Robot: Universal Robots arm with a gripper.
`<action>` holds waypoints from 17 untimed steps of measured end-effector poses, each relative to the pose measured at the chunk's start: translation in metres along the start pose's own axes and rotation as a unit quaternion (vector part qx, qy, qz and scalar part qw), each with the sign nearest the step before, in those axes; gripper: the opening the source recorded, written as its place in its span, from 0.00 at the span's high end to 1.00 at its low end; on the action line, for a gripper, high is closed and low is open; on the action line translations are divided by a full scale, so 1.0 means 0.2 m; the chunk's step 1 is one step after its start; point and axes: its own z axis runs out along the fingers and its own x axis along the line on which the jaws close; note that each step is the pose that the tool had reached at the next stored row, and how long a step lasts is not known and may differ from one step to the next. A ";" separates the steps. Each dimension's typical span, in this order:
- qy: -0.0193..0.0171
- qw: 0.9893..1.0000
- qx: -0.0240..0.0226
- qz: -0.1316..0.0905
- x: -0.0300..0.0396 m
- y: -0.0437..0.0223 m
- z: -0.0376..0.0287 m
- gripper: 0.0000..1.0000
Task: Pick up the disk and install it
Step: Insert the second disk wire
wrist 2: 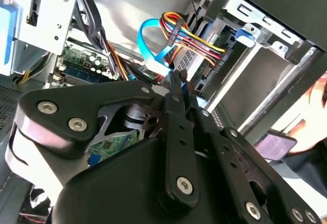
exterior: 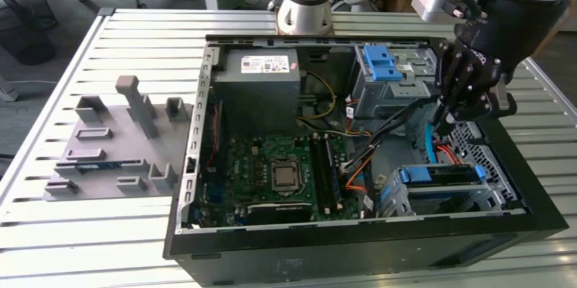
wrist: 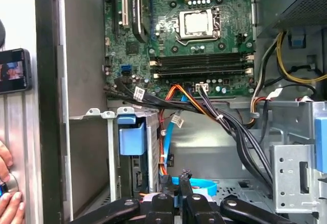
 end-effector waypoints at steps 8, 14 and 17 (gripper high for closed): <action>-0.055 0.999 -0.003 -0.001 0.012 -0.001 0.014 0.84; -0.056 0.998 -0.003 -0.001 0.089 -0.002 0.060 0.84; -0.057 0.998 -0.003 -0.001 0.134 -0.005 0.088 0.84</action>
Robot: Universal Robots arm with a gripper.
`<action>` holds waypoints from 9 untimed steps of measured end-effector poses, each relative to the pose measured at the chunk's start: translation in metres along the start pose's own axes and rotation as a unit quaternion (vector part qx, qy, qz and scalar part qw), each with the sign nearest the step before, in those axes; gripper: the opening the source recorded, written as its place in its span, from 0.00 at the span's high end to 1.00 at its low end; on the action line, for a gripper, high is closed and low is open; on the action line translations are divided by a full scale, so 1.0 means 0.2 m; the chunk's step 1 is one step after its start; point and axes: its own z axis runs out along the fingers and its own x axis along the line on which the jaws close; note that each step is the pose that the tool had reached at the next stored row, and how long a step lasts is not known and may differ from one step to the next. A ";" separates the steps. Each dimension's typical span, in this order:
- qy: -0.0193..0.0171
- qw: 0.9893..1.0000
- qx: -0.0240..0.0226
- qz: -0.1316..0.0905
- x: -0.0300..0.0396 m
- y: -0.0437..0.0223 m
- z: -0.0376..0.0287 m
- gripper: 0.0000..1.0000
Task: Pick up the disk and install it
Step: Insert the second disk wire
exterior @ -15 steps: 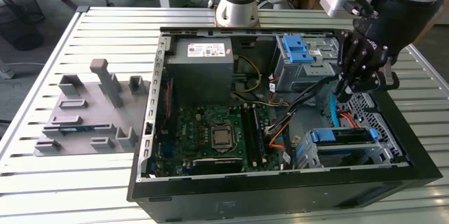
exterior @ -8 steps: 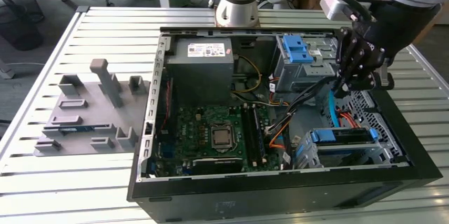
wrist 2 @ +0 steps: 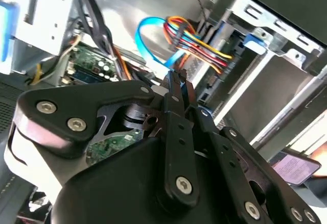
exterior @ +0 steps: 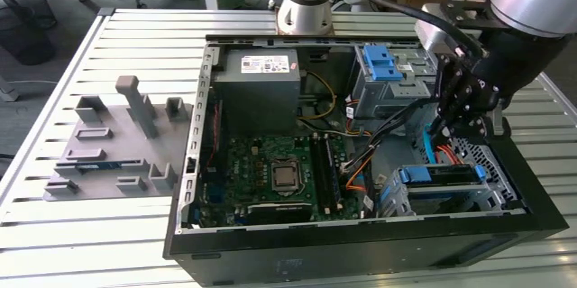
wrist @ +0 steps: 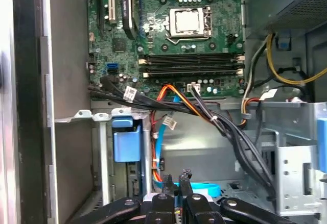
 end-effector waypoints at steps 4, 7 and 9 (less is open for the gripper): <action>-0.002 1.000 0.000 0.000 0.053 -0.003 0.018 0.84; -0.002 1.000 0.000 0.000 0.056 -0.003 0.019 0.84; -0.005 1.000 0.000 0.000 0.057 -0.001 0.019 0.84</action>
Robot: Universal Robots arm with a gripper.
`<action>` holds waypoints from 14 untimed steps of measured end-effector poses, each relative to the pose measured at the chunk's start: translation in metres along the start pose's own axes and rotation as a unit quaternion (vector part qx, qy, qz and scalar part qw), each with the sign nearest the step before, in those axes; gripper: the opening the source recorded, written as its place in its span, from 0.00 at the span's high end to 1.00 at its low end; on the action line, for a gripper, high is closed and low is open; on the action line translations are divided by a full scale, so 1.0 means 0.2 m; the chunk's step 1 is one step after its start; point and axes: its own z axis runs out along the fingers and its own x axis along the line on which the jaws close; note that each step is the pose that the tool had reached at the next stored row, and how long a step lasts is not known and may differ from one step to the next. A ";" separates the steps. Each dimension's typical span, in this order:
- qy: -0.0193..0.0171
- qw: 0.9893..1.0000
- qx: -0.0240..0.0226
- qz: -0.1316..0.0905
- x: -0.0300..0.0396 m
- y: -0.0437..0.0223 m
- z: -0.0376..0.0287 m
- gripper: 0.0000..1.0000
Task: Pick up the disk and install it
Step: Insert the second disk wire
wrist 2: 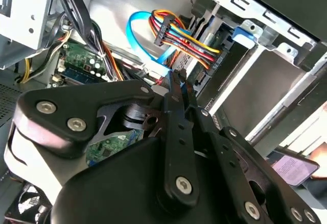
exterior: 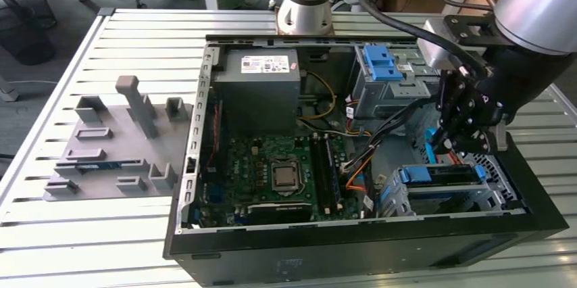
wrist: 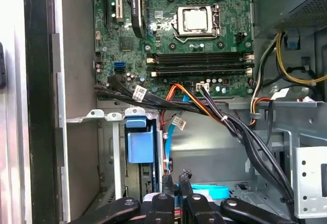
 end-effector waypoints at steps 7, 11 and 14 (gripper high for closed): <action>-0.026 1.000 -0.001 0.000 0.046 -0.002 0.009 0.84; -0.026 1.000 -0.001 0.000 0.090 -0.004 0.015 0.84; -0.026 1.000 -0.001 0.000 0.110 -0.006 0.018 0.84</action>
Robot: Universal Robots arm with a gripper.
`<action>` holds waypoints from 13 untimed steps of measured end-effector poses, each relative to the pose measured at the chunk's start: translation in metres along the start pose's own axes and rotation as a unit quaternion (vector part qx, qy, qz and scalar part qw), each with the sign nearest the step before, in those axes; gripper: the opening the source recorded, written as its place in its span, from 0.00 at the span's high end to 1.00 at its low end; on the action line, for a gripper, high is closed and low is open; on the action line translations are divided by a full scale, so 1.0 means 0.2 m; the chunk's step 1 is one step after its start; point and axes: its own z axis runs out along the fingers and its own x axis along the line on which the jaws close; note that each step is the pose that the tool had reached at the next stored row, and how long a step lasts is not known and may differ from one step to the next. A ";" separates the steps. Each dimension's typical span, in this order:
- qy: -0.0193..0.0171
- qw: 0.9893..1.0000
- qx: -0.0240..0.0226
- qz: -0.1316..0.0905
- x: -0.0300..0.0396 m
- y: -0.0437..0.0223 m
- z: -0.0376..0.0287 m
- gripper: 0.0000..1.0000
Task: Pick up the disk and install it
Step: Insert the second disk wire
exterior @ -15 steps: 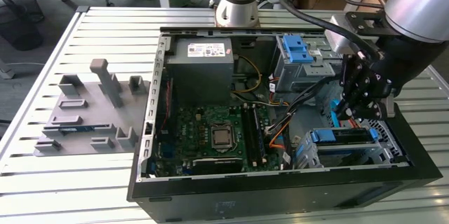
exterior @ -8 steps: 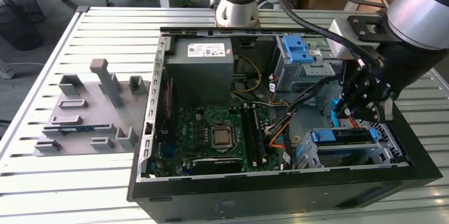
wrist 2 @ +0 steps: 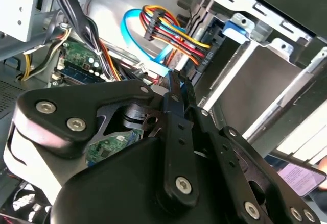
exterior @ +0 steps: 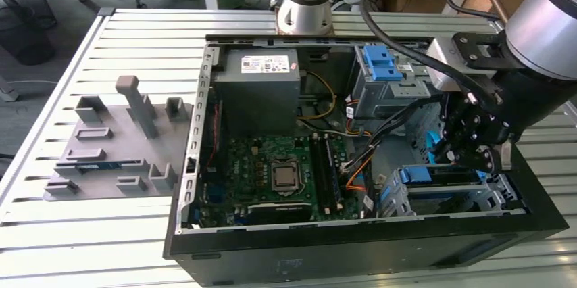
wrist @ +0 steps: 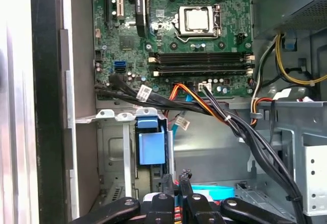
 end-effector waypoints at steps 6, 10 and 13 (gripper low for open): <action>0.000 1.000 0.000 0.000 0.020 -0.001 0.004 0.84; 0.000 1.000 0.000 0.000 0.021 -0.004 0.011 0.84; 0.000 1.000 0.000 0.000 0.030 -0.005 0.014 0.84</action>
